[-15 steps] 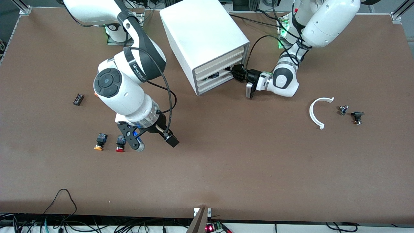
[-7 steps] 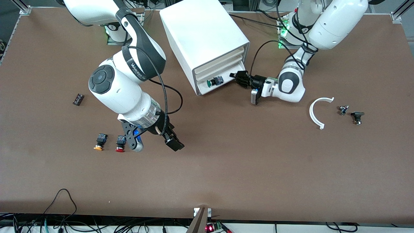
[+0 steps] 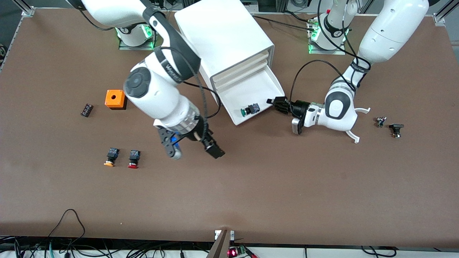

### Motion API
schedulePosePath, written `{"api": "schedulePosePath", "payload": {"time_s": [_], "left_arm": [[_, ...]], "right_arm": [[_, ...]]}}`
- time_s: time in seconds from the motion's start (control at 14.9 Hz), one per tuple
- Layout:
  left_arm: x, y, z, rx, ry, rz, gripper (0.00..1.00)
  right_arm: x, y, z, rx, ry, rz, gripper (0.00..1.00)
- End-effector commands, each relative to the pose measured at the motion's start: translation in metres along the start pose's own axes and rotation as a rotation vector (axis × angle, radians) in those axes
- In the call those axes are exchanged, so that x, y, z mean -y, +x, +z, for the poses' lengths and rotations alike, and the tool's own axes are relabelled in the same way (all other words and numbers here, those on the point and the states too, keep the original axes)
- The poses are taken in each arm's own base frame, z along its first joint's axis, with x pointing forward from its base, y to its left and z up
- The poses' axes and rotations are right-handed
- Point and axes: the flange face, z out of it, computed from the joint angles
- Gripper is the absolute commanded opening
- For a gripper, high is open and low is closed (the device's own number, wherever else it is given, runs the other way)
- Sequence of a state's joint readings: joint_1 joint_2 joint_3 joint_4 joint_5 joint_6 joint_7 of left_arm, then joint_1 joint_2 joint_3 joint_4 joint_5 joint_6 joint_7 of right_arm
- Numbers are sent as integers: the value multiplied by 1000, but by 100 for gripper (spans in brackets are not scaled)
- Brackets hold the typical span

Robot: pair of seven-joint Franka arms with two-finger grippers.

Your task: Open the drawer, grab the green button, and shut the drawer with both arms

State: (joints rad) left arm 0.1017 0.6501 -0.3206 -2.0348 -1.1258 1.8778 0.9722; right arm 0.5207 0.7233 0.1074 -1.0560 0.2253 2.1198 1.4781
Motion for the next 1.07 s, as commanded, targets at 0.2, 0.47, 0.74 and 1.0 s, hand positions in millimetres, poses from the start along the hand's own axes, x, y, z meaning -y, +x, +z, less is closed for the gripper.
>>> {"api": "schedulePosePath", "payload": {"time_s": [0.2,0.47,0.74,1.0], "left_arm": [[14,34,-28,-22,27,-26,0],[13,33,-43,-12,58,-10,100],[-14,46,-85,83,92,-66,100],[-60,66,-130,212,198,-179,100]], "right_arm": [[-13,-81,64,39,-62,-17,100],[-35,-118,112,43,-129,-48,100],[-55,-144,156,23,-168,-41,100],[-69,-144,197,-10,-163,-29,100]]}}
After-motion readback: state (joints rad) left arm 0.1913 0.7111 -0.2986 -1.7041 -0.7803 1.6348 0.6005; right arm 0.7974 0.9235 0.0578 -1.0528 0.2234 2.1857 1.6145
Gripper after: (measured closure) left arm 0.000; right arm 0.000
